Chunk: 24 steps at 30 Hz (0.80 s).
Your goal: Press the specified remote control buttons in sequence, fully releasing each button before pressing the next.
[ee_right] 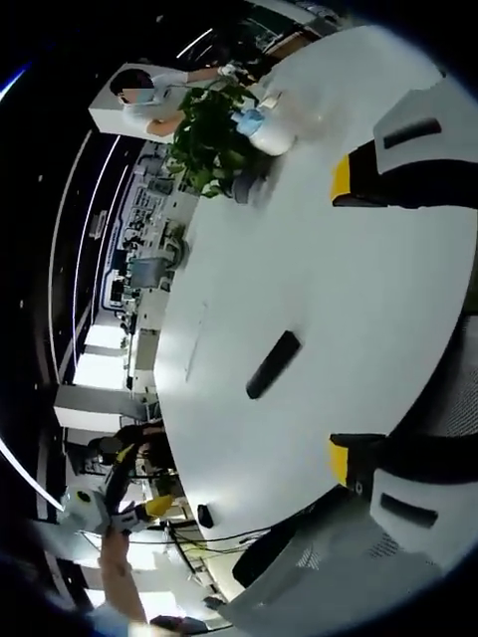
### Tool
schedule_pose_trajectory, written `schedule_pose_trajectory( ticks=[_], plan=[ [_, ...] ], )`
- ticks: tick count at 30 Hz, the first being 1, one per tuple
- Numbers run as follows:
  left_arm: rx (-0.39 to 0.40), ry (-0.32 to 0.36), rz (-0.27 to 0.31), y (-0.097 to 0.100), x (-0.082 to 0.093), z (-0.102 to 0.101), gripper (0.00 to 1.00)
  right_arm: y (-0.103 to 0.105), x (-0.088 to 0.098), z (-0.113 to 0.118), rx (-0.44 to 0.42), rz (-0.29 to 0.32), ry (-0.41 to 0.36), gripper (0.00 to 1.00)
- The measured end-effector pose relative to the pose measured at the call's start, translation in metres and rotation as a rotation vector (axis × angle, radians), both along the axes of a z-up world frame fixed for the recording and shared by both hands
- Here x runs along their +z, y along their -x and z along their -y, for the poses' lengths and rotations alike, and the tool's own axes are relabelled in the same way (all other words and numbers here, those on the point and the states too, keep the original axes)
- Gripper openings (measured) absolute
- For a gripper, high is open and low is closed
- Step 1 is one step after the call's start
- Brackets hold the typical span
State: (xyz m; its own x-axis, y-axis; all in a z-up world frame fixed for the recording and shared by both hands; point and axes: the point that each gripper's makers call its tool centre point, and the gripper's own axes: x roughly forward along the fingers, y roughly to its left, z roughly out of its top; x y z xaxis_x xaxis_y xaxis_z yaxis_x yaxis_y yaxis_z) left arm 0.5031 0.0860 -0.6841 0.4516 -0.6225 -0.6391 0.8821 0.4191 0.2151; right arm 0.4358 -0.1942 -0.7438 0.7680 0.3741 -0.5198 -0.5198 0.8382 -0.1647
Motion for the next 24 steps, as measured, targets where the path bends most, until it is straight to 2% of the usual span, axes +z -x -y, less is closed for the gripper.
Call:
schedule_pose_trajectory(
  ticks=[4,8,10,14,19,21,24],
  plan=[
    [-0.051,-0.028,-0.03,-0.008,-0.013,0.014,0.85,0.005,-0.009,0.0,0.028,-0.032,0.022,0.98],
    [-0.136,-0.093,-0.062,-0.011,-0.025,0.031,0.85,0.001,0.002,-0.003,0.015,0.001,-0.034,1.0],
    [-0.171,-0.123,-0.064,-0.013,-0.03,0.04,0.85,0.002,0.0,-0.001,0.005,-0.008,-0.036,1.0],
    [-0.205,-0.163,-0.088,-0.016,-0.045,0.055,0.84,0.002,0.0,-0.005,0.031,0.0,-0.015,1.0],
    [-0.24,-0.211,-0.163,-0.012,-0.071,0.072,0.83,0.003,0.003,-0.006,0.052,0.032,0.007,1.0],
    [-0.258,-0.248,-0.156,-0.015,-0.078,0.075,0.83,0.001,0.004,-0.004,0.044,0.033,0.006,1.0],
    [-0.276,-0.268,-0.154,-0.021,-0.086,0.078,0.83,0.0,0.002,-0.001,0.035,0.033,0.03,1.0]
  ],
)
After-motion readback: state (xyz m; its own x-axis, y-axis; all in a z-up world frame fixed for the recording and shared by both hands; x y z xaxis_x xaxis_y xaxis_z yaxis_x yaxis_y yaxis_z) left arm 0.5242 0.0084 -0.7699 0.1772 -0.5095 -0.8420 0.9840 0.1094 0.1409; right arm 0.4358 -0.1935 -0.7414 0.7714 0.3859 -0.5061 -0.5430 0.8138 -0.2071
